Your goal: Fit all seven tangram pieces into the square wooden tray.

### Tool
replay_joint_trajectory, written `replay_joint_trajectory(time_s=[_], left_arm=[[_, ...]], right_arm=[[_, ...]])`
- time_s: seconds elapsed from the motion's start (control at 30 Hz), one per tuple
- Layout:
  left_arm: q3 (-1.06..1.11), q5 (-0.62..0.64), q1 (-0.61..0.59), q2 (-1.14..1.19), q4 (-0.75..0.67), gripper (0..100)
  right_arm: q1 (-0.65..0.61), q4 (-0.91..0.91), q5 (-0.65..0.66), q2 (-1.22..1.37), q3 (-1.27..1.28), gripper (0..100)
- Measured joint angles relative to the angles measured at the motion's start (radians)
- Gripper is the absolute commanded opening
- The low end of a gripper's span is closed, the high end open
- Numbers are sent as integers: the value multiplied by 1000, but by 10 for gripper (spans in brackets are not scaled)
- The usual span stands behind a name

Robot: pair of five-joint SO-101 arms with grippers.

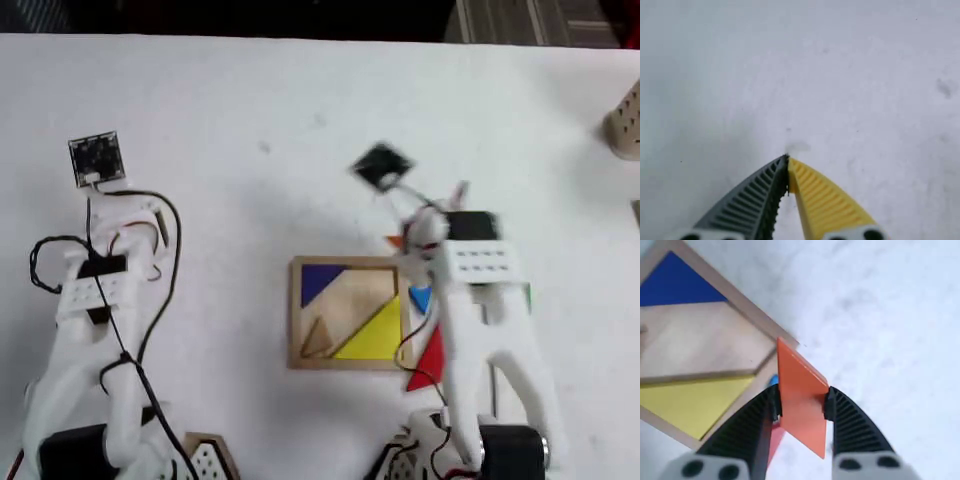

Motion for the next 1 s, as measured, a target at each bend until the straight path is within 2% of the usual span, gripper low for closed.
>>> replay_joint_trajectory(time_s=[0.1, 0.3, 0.37, 0.5, 0.63, 0.83, 1.0], left_arm=[[0, 0, 0, 0, 0, 23], [0, 0, 0, 0, 0, 23], [0, 0, 0, 0, 0, 23], [0, 0, 0, 0, 0, 23], [0, 0, 0, 0, 0, 23], [0, 0, 0, 0, 0, 23], [0, 0, 0, 0, 0, 23]], right_arm=[[146, 15, 64, -20, 20, 77], [356, -58, 180, -21, 201, 276], [394, -112, 196, -21, 252, 272], [407, -138, 196, -21, 270, 189], [316, -60, 112, -89, 267, 20], [-9, 64, -89, -227, 308, 18], [-333, 18, -282, -281, 437, 35]])
